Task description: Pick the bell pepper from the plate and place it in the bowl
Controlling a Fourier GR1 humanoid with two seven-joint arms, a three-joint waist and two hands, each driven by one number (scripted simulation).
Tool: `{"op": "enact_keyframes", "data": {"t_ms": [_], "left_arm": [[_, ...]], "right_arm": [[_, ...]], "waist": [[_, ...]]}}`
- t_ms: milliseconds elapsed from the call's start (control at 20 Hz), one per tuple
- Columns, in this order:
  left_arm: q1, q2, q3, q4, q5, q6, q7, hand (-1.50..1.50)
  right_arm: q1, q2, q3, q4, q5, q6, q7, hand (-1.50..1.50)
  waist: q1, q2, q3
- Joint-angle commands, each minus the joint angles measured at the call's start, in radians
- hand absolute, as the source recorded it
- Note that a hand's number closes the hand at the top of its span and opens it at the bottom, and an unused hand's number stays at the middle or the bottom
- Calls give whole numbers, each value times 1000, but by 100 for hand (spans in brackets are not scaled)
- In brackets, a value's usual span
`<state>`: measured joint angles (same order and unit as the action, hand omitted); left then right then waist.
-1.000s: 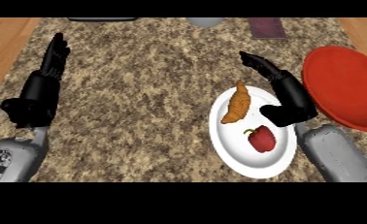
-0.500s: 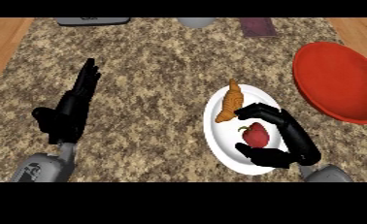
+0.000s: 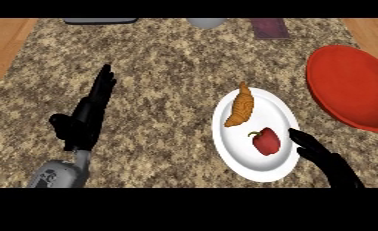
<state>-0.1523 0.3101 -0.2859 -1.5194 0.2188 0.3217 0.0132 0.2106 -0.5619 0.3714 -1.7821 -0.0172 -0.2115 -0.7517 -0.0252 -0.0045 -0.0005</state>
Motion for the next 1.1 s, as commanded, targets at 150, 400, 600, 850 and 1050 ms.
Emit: {"op": "enact_keyframes", "data": {"t_ms": [150,400,600,850,1050], "left_arm": [[-3,-29,-7,23,-27,-21,-12,0],[16,-10,17,-27,-16,-46,18,0],[-24,-32,16,-12,-33,-33,52,0],[-80,-62,50,86,-44,-64,2,0],[14,-85,23,-43,-93,-39,54,0]], "right_arm": [[105,-155,-118,-289,52,-31,306,-150],[61,-193,-78,-372,102,34,605,-150],[-33,-176,-4,-290,199,73,768,-150],[-100,-157,20,-242,257,153,874,-150],[-141,-90,-17,-156,254,230,855,-150]], "waist": [[8,2,-1],[23,3,-1],[33,6,-1],[25,7,0],[29,4,0]]}}
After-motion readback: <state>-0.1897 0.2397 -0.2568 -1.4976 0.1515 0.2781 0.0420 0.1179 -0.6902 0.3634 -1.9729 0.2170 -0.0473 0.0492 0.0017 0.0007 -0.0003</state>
